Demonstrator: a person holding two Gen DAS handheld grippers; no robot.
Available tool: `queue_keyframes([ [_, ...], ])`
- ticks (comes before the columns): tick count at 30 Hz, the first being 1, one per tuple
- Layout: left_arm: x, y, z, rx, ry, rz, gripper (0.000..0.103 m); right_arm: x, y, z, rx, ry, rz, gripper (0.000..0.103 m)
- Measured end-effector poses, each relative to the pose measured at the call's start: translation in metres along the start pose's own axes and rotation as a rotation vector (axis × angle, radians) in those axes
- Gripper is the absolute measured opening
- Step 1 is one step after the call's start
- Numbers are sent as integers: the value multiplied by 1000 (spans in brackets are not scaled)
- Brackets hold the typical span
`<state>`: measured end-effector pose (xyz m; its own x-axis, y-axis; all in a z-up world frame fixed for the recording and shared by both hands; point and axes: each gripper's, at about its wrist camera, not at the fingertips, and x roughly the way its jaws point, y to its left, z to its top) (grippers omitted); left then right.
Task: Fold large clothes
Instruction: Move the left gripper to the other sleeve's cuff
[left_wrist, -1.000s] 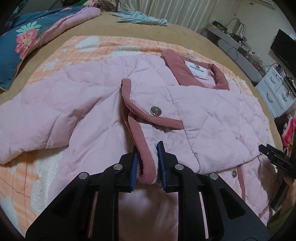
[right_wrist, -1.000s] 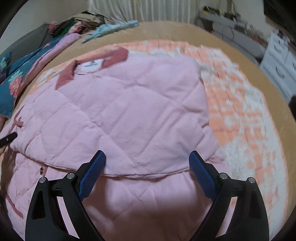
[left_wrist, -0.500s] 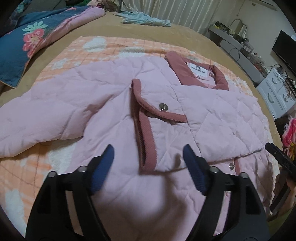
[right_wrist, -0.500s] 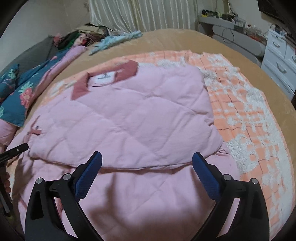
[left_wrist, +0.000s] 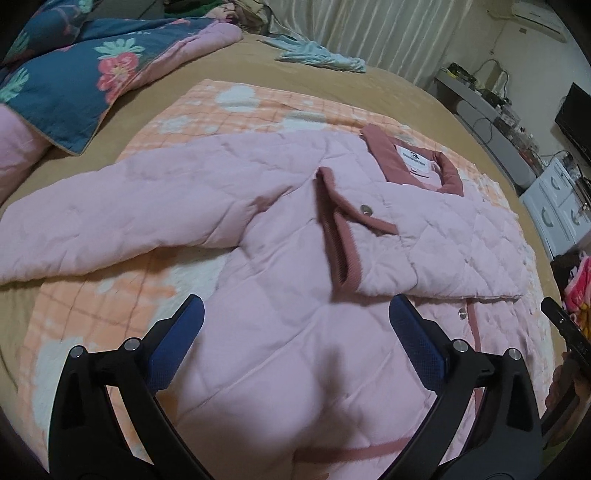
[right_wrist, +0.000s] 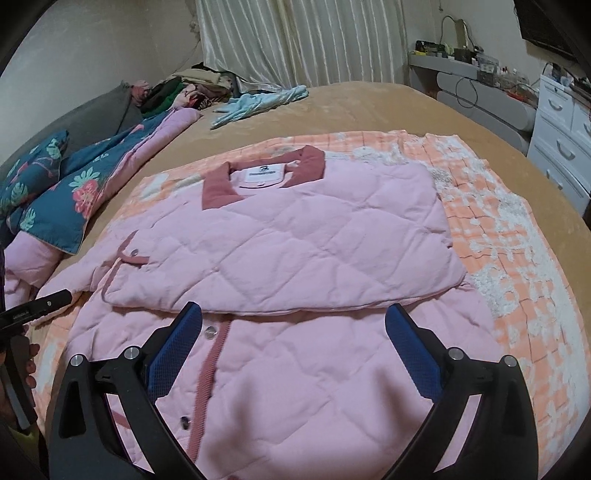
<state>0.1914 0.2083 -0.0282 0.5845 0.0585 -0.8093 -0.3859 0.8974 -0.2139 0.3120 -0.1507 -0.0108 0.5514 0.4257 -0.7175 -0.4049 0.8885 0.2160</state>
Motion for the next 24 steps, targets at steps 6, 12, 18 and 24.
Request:
queue_keyframes([
  [6,-16,25,-8,-36,-24,23,94,-6,33,-4,-36,4,15,99],
  [12,-28,48,-12,-60,-46,38,94,-10,72,-2,-83,-4,38,99],
  [18,-36,78,-14,-108,-72,69,94,-14,109,0,-133,-18,53,99],
  [24,-40,108,-14,-178,-80,62,94,-12,144,2,-173,-22,73,99],
])
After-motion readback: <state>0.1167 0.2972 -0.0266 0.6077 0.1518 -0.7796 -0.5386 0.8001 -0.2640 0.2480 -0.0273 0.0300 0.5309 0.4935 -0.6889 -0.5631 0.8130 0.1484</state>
